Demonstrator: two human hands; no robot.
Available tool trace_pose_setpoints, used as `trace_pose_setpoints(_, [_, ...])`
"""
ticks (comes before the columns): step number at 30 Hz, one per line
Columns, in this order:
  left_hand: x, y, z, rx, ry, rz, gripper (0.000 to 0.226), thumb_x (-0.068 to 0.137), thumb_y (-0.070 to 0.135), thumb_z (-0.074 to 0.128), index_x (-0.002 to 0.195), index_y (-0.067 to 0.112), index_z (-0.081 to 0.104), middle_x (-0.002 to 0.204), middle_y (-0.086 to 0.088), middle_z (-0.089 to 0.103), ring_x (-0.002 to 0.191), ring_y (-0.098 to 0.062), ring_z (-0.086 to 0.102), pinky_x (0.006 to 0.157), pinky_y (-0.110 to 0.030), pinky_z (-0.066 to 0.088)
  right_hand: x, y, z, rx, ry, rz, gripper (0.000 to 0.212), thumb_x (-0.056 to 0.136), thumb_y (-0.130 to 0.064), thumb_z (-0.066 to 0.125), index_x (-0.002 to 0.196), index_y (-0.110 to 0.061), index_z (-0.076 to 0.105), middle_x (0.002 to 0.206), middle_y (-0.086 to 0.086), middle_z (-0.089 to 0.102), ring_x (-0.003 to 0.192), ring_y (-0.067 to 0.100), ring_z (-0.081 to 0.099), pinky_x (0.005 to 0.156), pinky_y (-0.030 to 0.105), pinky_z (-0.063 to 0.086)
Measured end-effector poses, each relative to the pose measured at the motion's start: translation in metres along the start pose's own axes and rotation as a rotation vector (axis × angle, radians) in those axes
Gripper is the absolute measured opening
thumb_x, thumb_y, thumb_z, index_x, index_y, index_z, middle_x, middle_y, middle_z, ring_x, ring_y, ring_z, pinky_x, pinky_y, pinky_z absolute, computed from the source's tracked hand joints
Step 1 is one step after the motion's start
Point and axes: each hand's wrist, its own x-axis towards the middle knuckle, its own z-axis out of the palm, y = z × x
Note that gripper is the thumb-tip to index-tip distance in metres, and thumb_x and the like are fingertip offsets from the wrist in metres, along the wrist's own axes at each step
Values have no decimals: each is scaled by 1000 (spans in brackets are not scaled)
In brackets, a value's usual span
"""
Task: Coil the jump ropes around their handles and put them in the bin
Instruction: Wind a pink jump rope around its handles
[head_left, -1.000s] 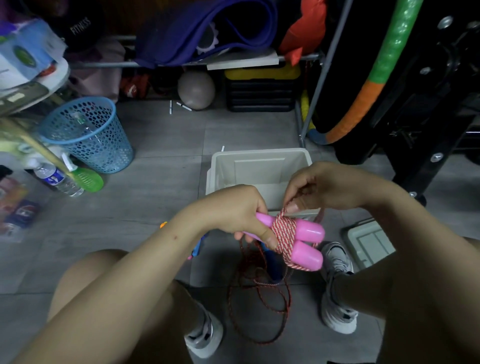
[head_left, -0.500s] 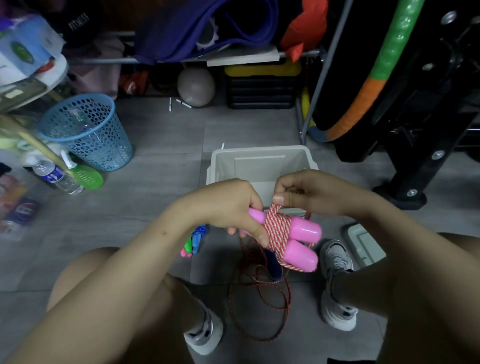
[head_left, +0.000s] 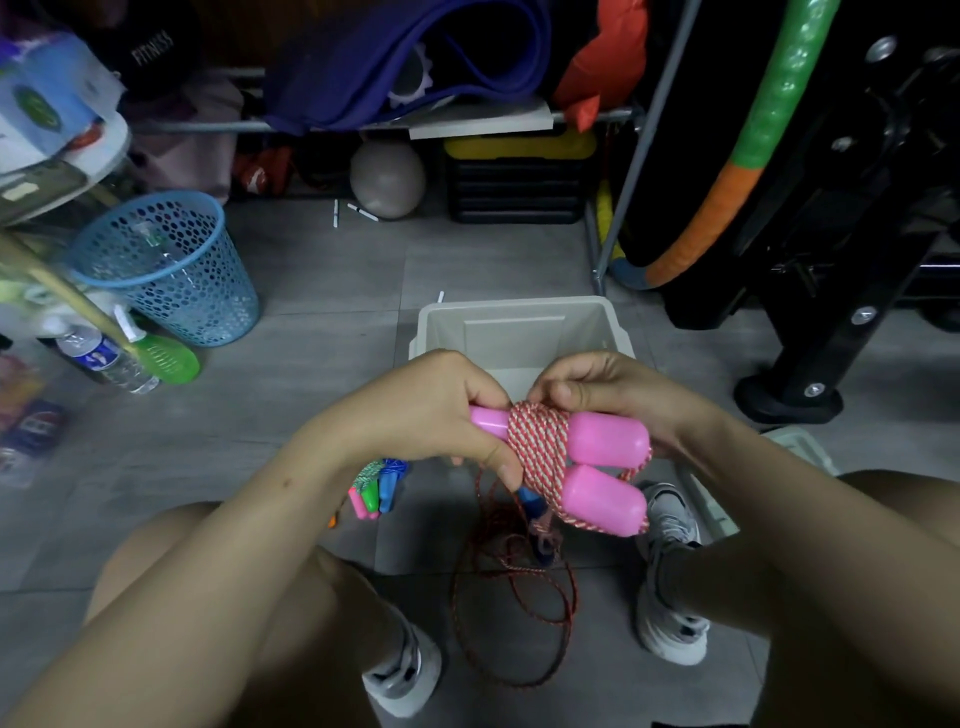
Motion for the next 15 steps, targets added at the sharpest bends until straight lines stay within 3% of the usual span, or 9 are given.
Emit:
trace_pose_setpoints(4, [-2,-6,-1,-1,31,-7,23,56,29,89,62,16,70,49,8,56,47,-4,47,48,-16,37,-6,-13,2,-96,-17,40,73,54,-82,60,89,-21,76,92,2,74,84,13,70,69,19,52])
trace_pose_setpoints(7, [-1,-10,-3,-104,82,-29,21,59,24,87,66,12,71,52,3,61,47,-7,51,48,-17,40,-11,-17,3,-102,-47,84,88,50,-90,49,104,-25,72,111,1,70,104,17,66,81,22,52])
trace_pose_setpoints(9, [0,-12,-2,-172,102,-36,16,62,20,85,65,13,70,53,2,64,44,-8,51,48,-19,42,-15,-16,1,-74,-58,70,90,51,-86,57,113,-21,65,119,6,67,110,23,63,88,27,52])
trace_pose_setpoints(13, [6,-14,0,-332,167,-63,24,68,16,81,81,18,61,55,-4,67,39,-14,50,46,-24,41,-16,-10,-1,135,37,99,103,30,-66,85,111,-9,57,100,5,73,92,18,69,78,27,56])
trace_pose_setpoints(15, [8,-15,-1,-437,196,-45,42,65,22,80,98,25,54,55,-7,65,38,-17,48,44,-24,39,-14,-6,-2,265,54,82,113,31,-61,88,120,-1,51,112,13,67,104,23,64,93,30,51])
